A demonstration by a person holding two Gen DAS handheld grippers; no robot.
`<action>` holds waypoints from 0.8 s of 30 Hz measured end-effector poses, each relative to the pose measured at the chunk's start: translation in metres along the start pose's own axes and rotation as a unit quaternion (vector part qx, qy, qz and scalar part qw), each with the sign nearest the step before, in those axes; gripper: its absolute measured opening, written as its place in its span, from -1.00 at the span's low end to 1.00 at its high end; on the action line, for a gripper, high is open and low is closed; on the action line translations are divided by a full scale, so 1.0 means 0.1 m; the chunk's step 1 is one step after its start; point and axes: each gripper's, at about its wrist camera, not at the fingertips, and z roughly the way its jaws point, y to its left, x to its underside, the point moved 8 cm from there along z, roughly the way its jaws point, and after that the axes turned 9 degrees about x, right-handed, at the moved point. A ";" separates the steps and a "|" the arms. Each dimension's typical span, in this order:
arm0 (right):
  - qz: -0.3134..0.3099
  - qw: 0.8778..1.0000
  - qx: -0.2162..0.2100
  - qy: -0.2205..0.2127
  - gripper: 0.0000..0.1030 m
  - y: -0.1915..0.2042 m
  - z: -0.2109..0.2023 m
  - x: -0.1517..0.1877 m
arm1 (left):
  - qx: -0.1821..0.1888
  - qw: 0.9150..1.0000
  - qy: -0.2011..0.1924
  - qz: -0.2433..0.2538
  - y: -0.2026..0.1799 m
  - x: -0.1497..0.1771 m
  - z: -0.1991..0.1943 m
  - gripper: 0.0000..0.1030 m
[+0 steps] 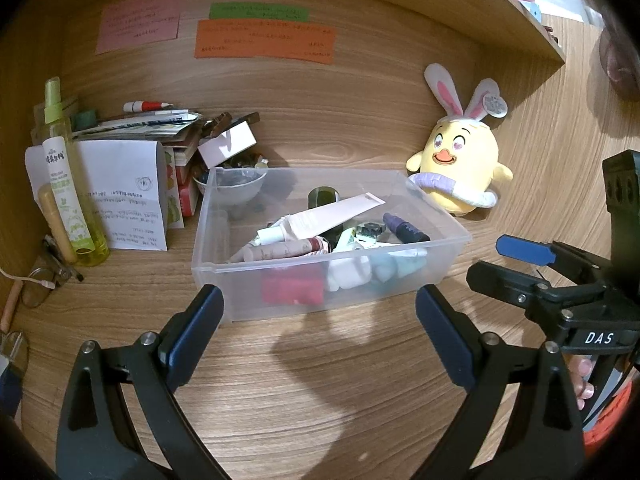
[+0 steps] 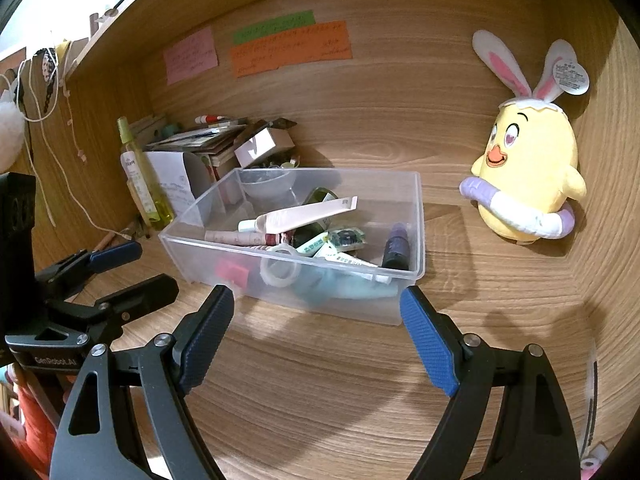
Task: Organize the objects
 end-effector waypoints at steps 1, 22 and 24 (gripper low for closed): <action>0.000 1.000 0.000 0.000 0.61 0.00 0.00 0.00 | 0.000 1.000 -0.001 0.000 0.00 0.00 0.00 0.90; 0.001 1.000 -0.002 0.003 0.61 0.02 0.01 0.01 | -0.002 1.000 -0.001 0.000 0.00 0.00 0.00 0.93; 0.001 1.000 -0.002 0.003 0.61 0.02 0.01 0.01 | -0.002 1.000 -0.001 -0.001 0.00 0.00 0.00 0.93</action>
